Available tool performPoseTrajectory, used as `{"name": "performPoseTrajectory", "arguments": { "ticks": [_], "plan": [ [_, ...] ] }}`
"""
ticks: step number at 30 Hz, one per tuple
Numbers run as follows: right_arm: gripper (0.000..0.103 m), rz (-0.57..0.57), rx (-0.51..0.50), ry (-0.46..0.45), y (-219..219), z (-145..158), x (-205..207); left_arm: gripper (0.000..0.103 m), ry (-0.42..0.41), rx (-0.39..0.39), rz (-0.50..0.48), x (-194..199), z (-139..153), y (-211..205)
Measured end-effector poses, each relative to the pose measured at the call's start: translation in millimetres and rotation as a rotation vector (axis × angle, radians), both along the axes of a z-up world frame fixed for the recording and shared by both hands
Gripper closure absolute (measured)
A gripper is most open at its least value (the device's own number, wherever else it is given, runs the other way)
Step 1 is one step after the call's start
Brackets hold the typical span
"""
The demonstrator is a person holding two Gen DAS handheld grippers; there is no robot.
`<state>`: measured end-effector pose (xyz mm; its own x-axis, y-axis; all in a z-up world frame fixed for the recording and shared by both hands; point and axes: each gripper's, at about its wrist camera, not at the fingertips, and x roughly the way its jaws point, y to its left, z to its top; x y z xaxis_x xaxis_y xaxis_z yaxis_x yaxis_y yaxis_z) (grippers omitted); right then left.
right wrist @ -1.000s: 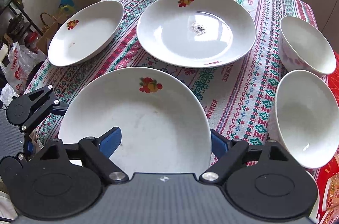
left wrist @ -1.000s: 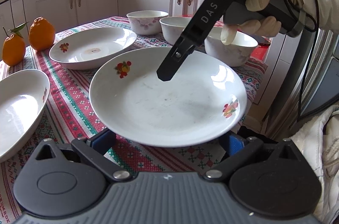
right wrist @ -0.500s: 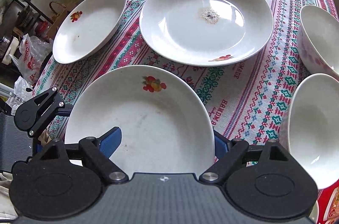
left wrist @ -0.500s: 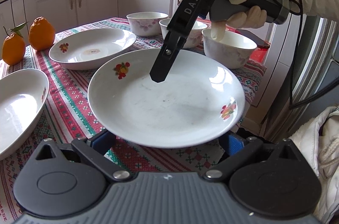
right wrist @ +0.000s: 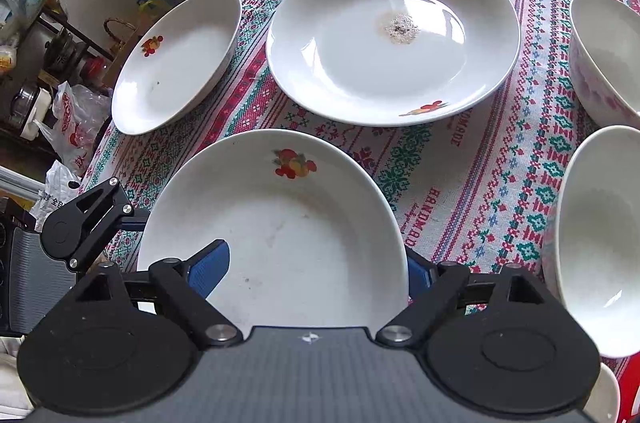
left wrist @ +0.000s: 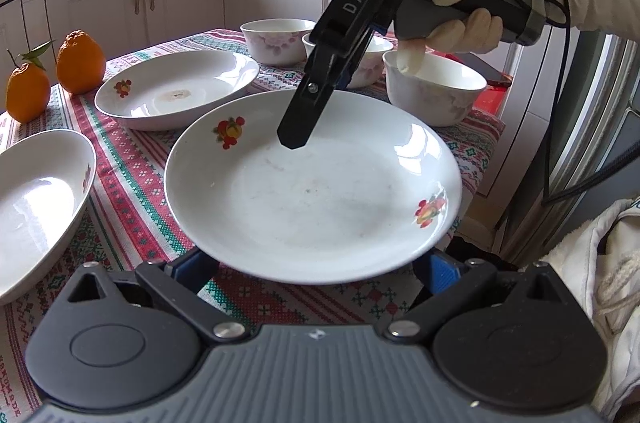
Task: Organize plates and bowls
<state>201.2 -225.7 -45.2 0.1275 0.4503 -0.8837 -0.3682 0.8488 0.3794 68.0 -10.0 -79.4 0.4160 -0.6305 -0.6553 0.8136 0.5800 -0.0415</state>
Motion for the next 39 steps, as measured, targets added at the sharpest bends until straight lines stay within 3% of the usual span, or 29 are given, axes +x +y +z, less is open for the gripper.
{"name": "performPoseTrajectory", "arguments": {
  "ticks": [19,29,39],
  "plan": [
    [0.012,0.069,0.015,-0.084,35.7,28.9,12.0,0.002,-0.022,-0.023,0.095,1.7,28.9,30.3],
    [0.012,0.174,0.031,-0.161,87.6,56.6,41.6,0.002,-0.067,-0.023,0.206,15.1,51.2,70.1],
    [0.012,0.281,0.067,-0.17,151.1,49.1,82.4,0.002,-0.066,0.006,0.333,36.3,52.0,112.2]
  ]
}}
